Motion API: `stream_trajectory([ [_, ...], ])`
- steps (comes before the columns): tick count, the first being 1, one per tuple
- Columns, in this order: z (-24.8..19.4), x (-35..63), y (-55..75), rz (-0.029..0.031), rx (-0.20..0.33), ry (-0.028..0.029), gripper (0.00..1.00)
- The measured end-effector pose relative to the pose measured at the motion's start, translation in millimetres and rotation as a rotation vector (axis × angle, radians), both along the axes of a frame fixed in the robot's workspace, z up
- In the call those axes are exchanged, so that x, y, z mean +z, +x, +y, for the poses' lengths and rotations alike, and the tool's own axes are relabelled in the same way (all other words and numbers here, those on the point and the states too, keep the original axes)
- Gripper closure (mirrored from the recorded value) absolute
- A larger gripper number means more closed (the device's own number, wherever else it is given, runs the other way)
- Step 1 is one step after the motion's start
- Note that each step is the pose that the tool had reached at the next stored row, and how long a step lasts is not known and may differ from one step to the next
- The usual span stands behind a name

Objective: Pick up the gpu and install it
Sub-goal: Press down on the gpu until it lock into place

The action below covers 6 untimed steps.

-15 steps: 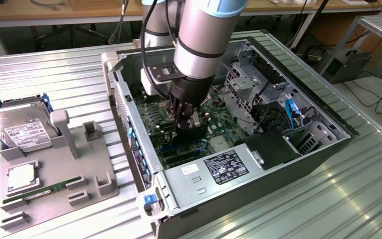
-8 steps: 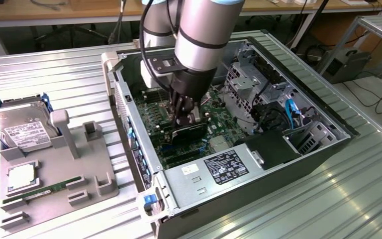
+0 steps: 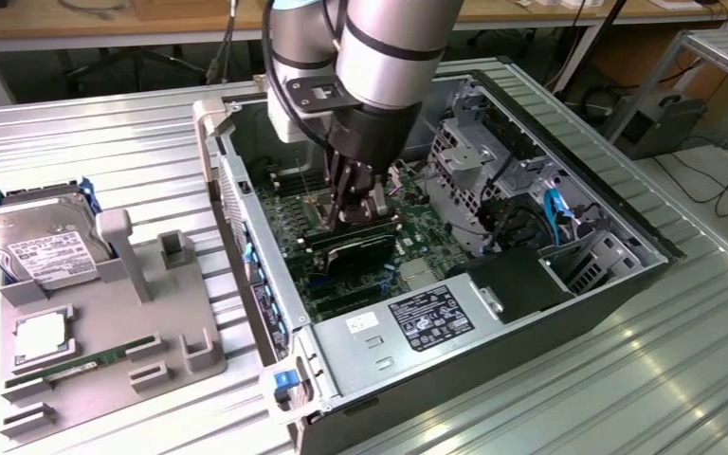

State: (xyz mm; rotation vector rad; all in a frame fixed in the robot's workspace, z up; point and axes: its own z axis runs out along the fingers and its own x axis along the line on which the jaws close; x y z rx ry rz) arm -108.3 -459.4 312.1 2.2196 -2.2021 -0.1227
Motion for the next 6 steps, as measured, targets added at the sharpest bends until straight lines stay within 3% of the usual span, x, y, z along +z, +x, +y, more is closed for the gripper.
stream_trajectory([
  [6, 0.0, 0.1, 0.0, 0.0000, 0.000, -0.0001, 0.89],
])
